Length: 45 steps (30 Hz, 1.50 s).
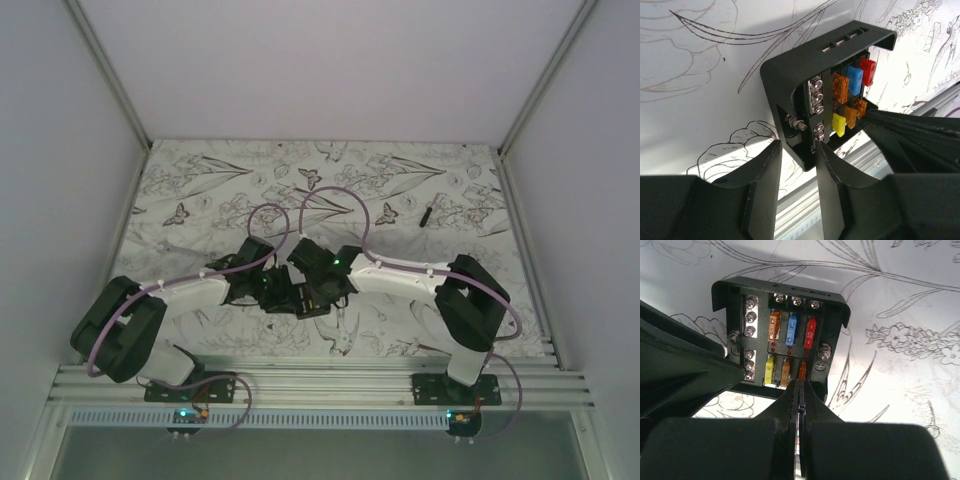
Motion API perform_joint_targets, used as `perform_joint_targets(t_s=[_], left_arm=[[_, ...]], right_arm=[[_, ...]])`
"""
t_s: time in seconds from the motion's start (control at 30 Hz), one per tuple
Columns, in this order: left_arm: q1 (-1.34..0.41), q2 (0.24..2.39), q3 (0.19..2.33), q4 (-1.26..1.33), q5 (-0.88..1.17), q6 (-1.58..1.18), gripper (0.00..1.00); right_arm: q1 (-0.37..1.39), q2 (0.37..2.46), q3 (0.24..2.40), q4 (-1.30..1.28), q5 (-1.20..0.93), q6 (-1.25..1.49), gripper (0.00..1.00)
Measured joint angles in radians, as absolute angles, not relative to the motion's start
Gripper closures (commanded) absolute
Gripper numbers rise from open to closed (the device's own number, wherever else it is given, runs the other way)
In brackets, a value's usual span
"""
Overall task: Snap on the fuse box
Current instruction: Install the fuse at the fuse box base.
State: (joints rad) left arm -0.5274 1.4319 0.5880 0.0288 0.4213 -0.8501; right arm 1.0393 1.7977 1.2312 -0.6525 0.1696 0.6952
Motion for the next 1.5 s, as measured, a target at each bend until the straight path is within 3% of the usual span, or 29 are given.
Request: perform_joint_targets(t_s=[0.2, 0.3, 0.5, 0.93, 1.03, 1.5], left_arm=[[-0.531, 1.431, 0.588, 0.03, 0.42, -0.862, 0.61], [-0.531, 1.429, 0.588, 0.03, 0.417, -0.869, 0.6], [-0.531, 1.405, 0.588, 0.029, 0.406, -0.872, 0.57], [-0.537, 1.413, 0.588, 0.028, 0.399, -0.872, 0.56], [-0.541, 1.42, 0.588, 0.028, 0.399, -0.872, 0.56], [-0.544, 1.448, 0.595, 0.026, 0.402, -0.871, 0.59]], right_arm=[[1.039, 1.729, 1.193, -0.631, 0.215, 0.647, 0.79], [1.039, 1.685, 1.191, -0.609, 0.226, 0.628, 0.76], [1.039, 1.633, 1.171, -0.574, 0.232, 0.613, 0.79], [1.039, 1.729, 1.135, -0.555, 0.192, 0.617, 0.9], [1.038, 1.733, 1.135, -0.552, 0.187, 0.617, 1.0], [1.016, 1.779, 1.169, -0.584, 0.159, 0.678, 1.0]])
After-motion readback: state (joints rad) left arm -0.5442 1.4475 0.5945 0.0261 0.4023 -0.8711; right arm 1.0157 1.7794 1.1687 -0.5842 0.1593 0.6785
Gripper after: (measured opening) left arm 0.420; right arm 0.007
